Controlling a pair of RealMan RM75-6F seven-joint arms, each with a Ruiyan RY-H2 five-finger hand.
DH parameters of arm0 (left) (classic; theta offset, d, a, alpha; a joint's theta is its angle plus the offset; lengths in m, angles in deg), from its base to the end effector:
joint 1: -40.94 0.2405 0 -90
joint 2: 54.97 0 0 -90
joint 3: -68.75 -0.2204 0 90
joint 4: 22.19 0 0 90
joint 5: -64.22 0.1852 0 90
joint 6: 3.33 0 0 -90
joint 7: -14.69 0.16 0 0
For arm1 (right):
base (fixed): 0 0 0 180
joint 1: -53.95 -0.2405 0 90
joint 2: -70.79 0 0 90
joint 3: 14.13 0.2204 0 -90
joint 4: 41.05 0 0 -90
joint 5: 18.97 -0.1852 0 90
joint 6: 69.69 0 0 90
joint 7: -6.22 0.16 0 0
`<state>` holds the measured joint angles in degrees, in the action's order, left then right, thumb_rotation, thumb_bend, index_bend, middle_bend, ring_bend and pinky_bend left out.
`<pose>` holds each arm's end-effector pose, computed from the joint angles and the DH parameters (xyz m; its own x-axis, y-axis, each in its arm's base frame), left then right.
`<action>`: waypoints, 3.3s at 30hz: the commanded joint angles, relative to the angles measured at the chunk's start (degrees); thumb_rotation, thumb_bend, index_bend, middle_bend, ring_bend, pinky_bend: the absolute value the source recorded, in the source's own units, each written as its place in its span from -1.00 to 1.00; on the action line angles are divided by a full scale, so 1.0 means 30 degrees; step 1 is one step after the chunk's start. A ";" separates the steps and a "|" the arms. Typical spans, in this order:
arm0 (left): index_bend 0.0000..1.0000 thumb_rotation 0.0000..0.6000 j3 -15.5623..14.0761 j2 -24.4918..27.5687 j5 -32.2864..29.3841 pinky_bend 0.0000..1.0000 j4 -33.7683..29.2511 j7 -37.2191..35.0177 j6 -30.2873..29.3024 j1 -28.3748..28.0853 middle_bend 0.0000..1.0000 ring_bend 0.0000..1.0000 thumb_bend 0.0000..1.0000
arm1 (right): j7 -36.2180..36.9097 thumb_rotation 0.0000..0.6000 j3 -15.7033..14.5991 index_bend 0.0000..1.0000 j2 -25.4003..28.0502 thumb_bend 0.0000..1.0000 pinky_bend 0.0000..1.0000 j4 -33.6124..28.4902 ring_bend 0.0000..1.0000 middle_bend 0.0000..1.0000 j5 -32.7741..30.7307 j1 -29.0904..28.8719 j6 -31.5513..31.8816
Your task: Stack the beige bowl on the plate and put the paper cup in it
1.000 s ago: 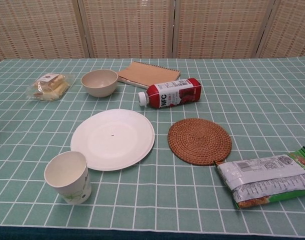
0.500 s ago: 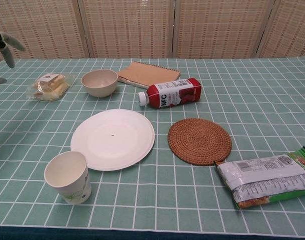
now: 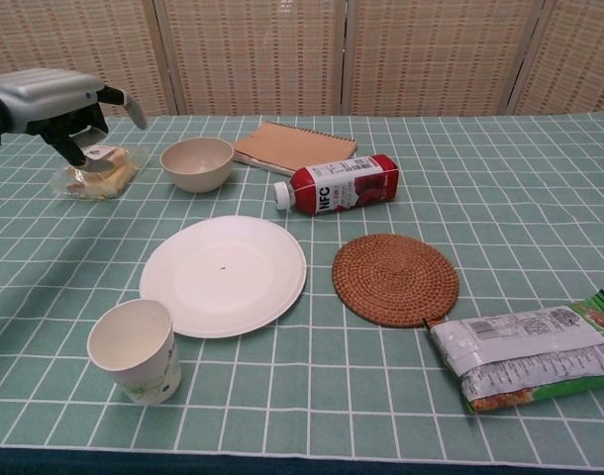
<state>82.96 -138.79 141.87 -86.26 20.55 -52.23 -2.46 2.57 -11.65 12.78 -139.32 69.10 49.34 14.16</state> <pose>-0.1638 0.3964 0.0683 0.5992 0.0811 0.7965 0.7636 -0.3567 -0.5382 -0.2551 -0.1887 0.1802 0.4599 -0.0292 0.8875 -0.8875 -0.0482 0.4583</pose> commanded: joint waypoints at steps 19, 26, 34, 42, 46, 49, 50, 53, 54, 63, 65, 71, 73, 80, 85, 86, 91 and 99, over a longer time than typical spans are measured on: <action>-0.25 1.00 0.0618 -0.5638 -0.3351 1.00 0.7514 0.2027 0.3911 -0.4233 0.86 0.93 -0.45 | 0.0176 1.00 -0.0011 -0.75 0.0100 -0.48 -0.75 0.0222 -0.91 -0.75 -0.0519 0.0074 -0.0213; -0.17 1.00 0.0687 -0.6500 -0.3854 1.00 0.9036 0.1931 0.4492 -0.4788 0.87 0.94 -0.45 | 0.0322 1.00 -0.0026 -0.75 0.0141 -0.48 -0.75 0.0320 -0.91 -0.75 -0.0575 0.0135 -0.0190; -0.05 1.00 0.0618 -0.7066 -0.4031 1.00 1.0053 0.1693 0.4828 -0.5133 0.88 0.94 -0.40 | 0.0433 1.00 -0.0038 -0.75 0.0130 -0.48 -0.75 0.0423 -0.91 -0.75 -0.0629 0.0137 -0.0263; 0.06 1.00 0.0586 -0.7482 -0.4151 1.00 1.0759 0.1460 0.5019 -0.5314 0.89 0.94 -0.26 | 0.0467 1.00 -0.0055 -0.75 0.0155 -0.48 -0.75 0.0434 -0.91 -0.75 -0.0692 0.0165 -0.0303; 0.11 1.00 0.0523 -0.7638 -0.4138 1.00 1.1000 0.1433 0.5083 -0.5381 0.89 0.94 -0.23 | 0.0467 1.00 -0.0052 -0.75 0.0156 -0.48 -0.75 0.0434 -0.91 -0.75 -0.0731 0.0173 -0.0320; 0.16 1.00 0.0501 -0.7717 -0.4099 1.00 1.1091 0.1342 0.5030 -0.5411 0.89 0.94 -0.20 | 0.0471 1.00 -0.0060 -0.75 0.0157 -0.48 -0.75 0.0436 -0.91 -0.75 -0.0746 0.0193 -0.0315; 0.17 1.00 0.0472 -0.7728 -0.4042 1.00 1.1098 0.1279 0.4971 -0.5410 0.89 0.94 -0.18 | 0.0478 1.00 -0.0060 -0.75 0.0161 -0.48 -0.75 0.0439 -0.91 -0.75 -0.0750 0.0207 -0.0298; 0.20 1.00 0.0354 -0.7695 -0.3861 1.00 1.1091 0.1123 0.4887 -0.5391 0.90 0.95 -0.13 | 0.0495 1.00 -0.0062 -0.75 0.0171 -0.49 -0.75 0.0439 -0.91 -0.75 -0.0778 0.0232 -0.0286; 0.21 1.00 0.0317 -0.7674 -0.3813 1.00 1.1077 0.1084 0.4884 -0.5384 0.90 0.95 -0.12 | 0.0509 1.00 -0.0064 -0.75 0.0171 -0.49 -0.75 0.0444 -0.91 -0.75 -0.0788 0.0238 -0.0287; 0.24 1.00 -0.0173 -0.6899 -0.2945 1.00 1.0074 0.0261 0.3932 -0.4868 0.90 0.95 -0.06 | 0.0533 1.00 -0.0044 -0.75 0.0146 -0.49 -0.75 0.0469 -0.91 -0.75 -0.0776 0.0246 -0.0261; 0.24 1.00 -0.0456 -0.6417 -0.2482 1.00 0.9428 -0.0086 0.3452 -0.4581 0.90 0.95 -0.06 | 0.0543 1.00 -0.0031 -0.75 0.0136 -0.49 -0.75 0.0465 -0.91 -0.75 -0.0752 0.0235 -0.0250; 0.26 1.00 -0.1160 -0.4569 -0.1118 1.00 0.6869 -0.1277 0.1477 -0.3518 0.91 0.95 -0.06 | 0.0501 1.00 -0.0024 -0.75 0.0117 -0.49 -0.75 0.0423 -0.91 -0.75 -0.0653 0.0177 -0.0279; 0.26 1.00 -0.1545 -0.3701 -0.0423 1.00 0.5605 -0.1658 0.0582 -0.3070 0.91 0.95 -0.06 | 0.0473 1.00 -0.0017 -0.75 0.0111 -0.49 -0.75 0.0403 -0.91 -0.75 -0.0635 0.0150 -0.0303; 0.27 1.00 -0.3003 -0.0947 0.2018 1.00 0.1156 -0.2021 -0.1831 -0.1948 0.91 0.95 -0.06 | 0.0284 1.00 0.0019 -0.75 0.0077 -0.49 -0.75 0.0266 -0.91 -0.75 -0.0544 -0.0017 -0.0457; 0.27 1.00 -0.3891 0.0133 0.3570 1.00 -0.1374 -0.1624 -0.2973 -0.1546 0.91 0.95 -0.06 | 0.0113 1.00 0.0016 -0.75 0.0062 -0.49 -0.75 0.0113 -0.91 -0.75 -0.0438 -0.0085 -0.0473; 0.27 1.00 -0.4028 0.0241 0.3789 1.00 -0.1729 -0.1536 -0.3064 -0.1514 0.91 0.95 -0.06 | 0.0092 1.00 0.0009 -0.75 0.0063 -0.49 -0.75 0.0087 -0.91 -0.75 -0.0415 -0.0084 -0.0461; 0.27 1.00 -0.4698 0.0543 0.4743 1.00 -0.3253 -0.0680 -0.3039 -0.1512 0.91 0.95 -0.06 | 0.0028 1.00 -0.0030 -0.75 0.0089 -0.49 -0.75 0.0012 -0.91 -0.75 -0.0386 0.0004 -0.0318; 0.27 1.00 -0.5106 -0.0095 0.4834 1.00 -0.3429 0.0233 -0.1995 -0.1679 0.90 0.95 -0.06 | 0.0160 1.00 -0.0087 -0.75 0.0107 -0.49 -0.75 0.0091 -0.91 -0.75 -0.0386 0.0148 -0.0147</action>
<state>67.81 -138.86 156.33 -96.63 21.04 -58.42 -7.44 3.05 -11.91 13.10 -139.04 67.95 49.78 13.72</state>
